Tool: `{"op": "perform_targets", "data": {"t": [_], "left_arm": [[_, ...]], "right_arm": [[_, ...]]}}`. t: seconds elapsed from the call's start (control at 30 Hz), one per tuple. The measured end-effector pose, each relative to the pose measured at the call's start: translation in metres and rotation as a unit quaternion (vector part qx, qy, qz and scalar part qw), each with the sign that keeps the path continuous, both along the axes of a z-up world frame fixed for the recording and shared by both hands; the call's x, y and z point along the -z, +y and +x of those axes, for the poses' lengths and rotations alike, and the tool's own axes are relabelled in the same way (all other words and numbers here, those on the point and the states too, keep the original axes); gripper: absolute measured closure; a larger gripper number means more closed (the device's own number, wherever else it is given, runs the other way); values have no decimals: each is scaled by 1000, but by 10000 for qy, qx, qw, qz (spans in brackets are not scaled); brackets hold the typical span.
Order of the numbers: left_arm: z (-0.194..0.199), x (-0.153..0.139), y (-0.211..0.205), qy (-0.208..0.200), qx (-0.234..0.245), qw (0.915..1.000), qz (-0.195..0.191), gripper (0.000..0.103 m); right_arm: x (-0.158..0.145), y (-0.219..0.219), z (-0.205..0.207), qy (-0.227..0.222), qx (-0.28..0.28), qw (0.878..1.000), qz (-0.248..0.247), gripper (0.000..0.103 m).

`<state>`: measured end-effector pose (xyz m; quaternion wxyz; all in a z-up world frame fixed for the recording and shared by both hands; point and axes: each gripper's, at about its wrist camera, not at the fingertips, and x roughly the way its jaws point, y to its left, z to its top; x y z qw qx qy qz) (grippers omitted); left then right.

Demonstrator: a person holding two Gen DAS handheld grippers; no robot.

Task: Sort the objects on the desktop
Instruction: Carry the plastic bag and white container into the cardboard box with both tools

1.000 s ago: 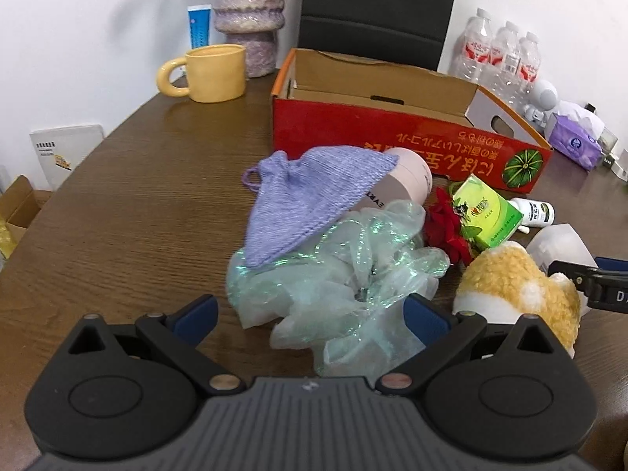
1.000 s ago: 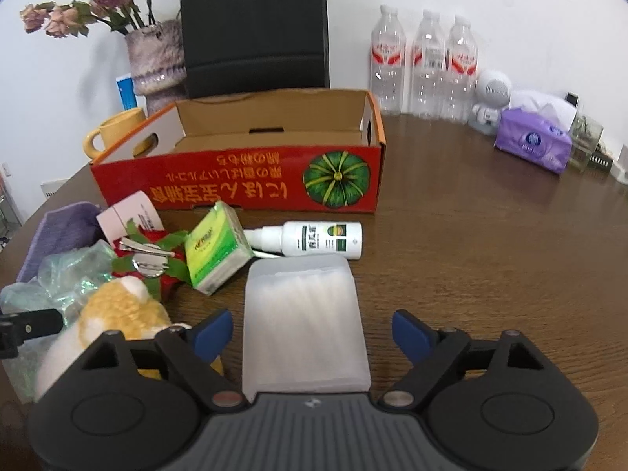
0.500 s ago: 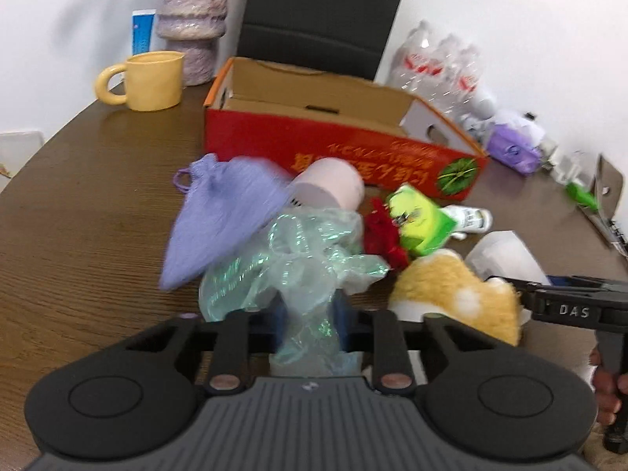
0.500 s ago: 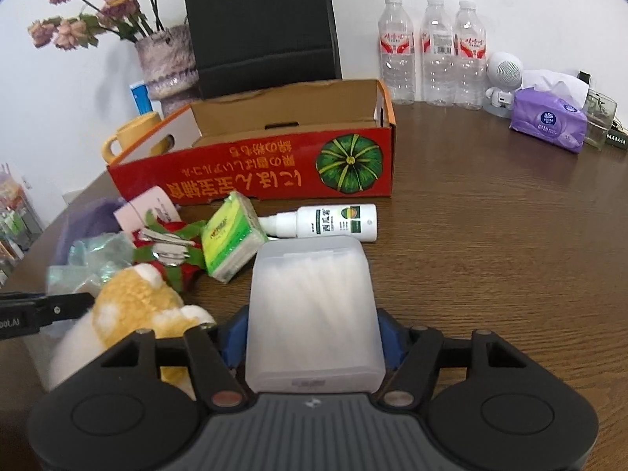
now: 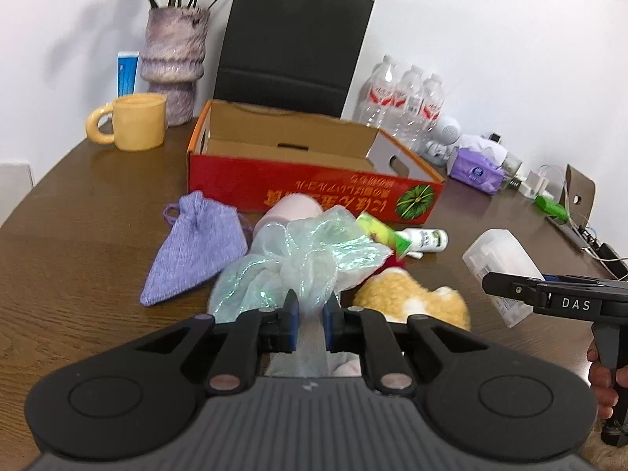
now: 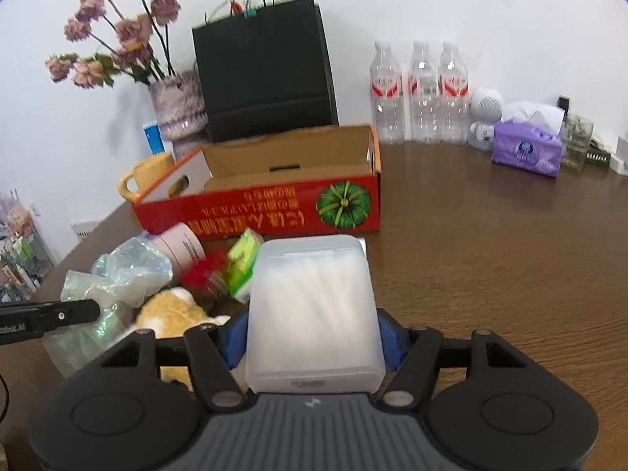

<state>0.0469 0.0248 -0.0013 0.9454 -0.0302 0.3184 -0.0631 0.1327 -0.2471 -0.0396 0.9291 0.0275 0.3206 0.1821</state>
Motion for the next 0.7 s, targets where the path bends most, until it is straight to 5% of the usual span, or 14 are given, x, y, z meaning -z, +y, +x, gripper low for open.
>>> {"op": "perform_targets", "data": {"t": [0.7], "left_arm": [[-14, -23, -7, -687, 105, 9973, -227, 90]], "right_arm": [[-36, -13, -47, -559, -60, 9983, 128, 39]]}}
